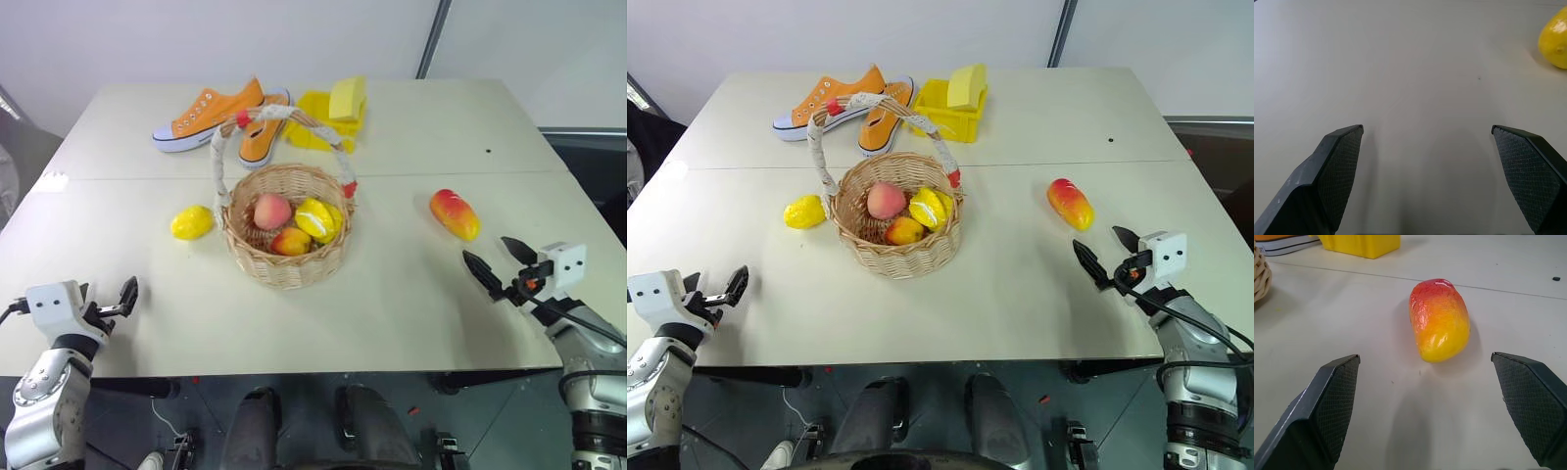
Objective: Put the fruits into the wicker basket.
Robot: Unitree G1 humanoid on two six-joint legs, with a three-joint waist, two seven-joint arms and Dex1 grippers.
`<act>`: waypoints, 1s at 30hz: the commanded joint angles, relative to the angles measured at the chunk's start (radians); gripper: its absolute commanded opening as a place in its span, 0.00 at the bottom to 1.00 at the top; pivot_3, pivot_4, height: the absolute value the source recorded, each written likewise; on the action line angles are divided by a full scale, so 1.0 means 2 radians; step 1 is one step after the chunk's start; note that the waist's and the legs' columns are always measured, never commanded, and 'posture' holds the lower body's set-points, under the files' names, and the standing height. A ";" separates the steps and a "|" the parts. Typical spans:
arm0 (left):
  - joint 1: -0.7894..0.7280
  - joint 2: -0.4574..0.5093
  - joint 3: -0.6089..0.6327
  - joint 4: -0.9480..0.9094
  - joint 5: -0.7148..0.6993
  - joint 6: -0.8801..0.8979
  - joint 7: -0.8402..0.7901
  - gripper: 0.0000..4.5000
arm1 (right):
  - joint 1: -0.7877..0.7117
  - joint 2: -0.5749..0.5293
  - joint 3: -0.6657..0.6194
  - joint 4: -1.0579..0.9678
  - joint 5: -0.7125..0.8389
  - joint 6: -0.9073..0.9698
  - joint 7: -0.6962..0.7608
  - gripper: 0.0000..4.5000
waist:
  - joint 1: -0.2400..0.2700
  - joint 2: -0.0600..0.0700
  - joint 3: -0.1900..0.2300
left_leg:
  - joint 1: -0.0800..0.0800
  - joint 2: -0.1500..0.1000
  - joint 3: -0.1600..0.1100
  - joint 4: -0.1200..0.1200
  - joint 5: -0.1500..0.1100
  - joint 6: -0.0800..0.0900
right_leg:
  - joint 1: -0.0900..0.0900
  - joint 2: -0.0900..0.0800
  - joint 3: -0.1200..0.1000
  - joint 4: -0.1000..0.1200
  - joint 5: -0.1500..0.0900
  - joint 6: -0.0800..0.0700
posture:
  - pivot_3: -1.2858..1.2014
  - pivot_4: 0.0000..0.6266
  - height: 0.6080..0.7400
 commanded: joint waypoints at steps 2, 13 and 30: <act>-0.005 0.000 0.005 -0.016 -0.002 -0.004 0.004 1.00 | -0.006 0.002 -0.006 -0.007 0.002 -0.012 -0.002 1.00 | 0.000 0.000 0.000 | 0.000 0.000 0.000 0.000 0.000 0.000 | 0.000 0.000 0.000 0.000 0.000 0.000 | 0.52 0.24 1.00; -0.026 0.006 -0.014 -0.021 -0.028 0.018 -0.027 1.00 | 0.013 -0.010 -0.020 -0.076 0.021 0.011 -0.012 1.00 | 0.000 0.000 0.000 | 0.000 -0.001 0.000 0.000 0.000 0.000 | 0.000 0.000 0.000 0.000 0.000 0.000 | 0.52 0.24 1.00; -0.187 0.157 -0.119 0.029 0.005 0.105 -0.134 1.00 | -0.008 -0.108 0.022 -0.315 0.178 0.205 0.068 1.00 | 0.000 0.000 0.000 | 0.000 -0.001 0.000 0.000 0.000 0.000 | 0.000 0.001 0.000 0.000 0.000 0.000 | 0.52 0.24 1.00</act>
